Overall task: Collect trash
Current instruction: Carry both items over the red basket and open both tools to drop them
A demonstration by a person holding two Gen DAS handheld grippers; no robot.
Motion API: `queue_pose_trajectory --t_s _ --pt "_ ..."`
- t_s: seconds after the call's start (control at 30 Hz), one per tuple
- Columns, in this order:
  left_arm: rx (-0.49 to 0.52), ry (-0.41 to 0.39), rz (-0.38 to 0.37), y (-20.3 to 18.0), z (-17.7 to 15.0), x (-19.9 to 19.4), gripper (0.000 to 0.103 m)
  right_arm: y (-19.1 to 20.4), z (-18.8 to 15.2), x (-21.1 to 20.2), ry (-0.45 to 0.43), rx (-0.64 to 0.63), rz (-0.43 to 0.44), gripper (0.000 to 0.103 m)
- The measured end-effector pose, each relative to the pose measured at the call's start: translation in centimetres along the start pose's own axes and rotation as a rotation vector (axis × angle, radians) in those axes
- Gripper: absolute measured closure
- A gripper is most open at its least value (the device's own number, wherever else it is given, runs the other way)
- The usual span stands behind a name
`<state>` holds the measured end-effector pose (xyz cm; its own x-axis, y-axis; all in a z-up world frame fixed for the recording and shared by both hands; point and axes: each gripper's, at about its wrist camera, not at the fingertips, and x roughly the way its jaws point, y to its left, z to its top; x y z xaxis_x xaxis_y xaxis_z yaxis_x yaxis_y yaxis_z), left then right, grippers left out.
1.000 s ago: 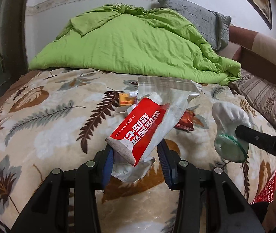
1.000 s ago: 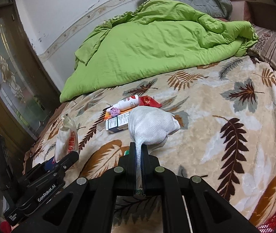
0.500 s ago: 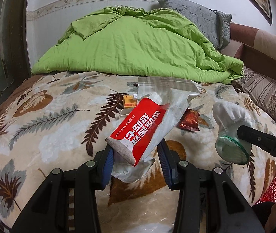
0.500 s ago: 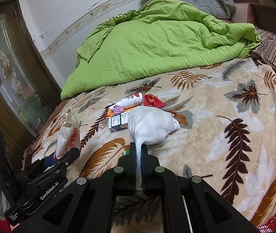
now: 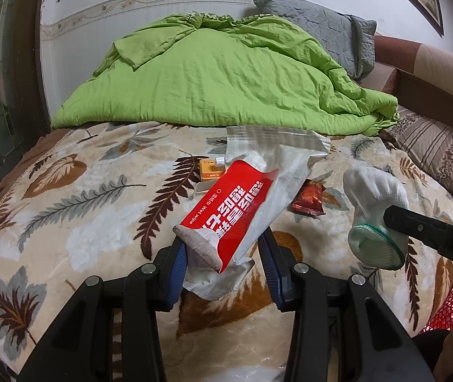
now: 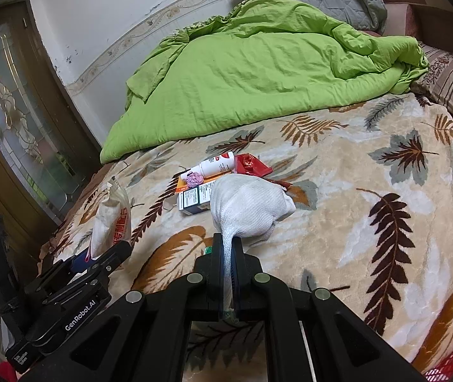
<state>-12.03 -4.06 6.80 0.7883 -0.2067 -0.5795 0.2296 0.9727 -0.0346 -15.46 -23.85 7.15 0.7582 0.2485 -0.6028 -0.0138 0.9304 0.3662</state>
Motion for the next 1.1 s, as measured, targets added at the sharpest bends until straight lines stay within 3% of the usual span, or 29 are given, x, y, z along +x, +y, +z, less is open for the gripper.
queue_pose_trajectory --t_s 0.5,0.77,0.97,1.1 --pt "-0.008 0.021 -0.051 -0.6 0.1 0.7 0.061 -0.3 -0.1 0.4 0.015 0.027 0.020 0.098" --pt "-0.009 0.042 -0.120 -1.6 0.2 1.5 0.061 -1.5 0.3 -0.7 0.048 0.074 0.030 0.098" --pt "0.071 0.058 -0.235 -5.4 0.1 0.3 0.061 -5.0 0.2 -7.9 0.004 0.116 -0.027 0.098" --pt "0.146 0.080 -0.362 -9.8 -0.2 -1.6 0.061 -8.8 -1.3 -13.7 -0.027 0.180 -0.113 0.098"
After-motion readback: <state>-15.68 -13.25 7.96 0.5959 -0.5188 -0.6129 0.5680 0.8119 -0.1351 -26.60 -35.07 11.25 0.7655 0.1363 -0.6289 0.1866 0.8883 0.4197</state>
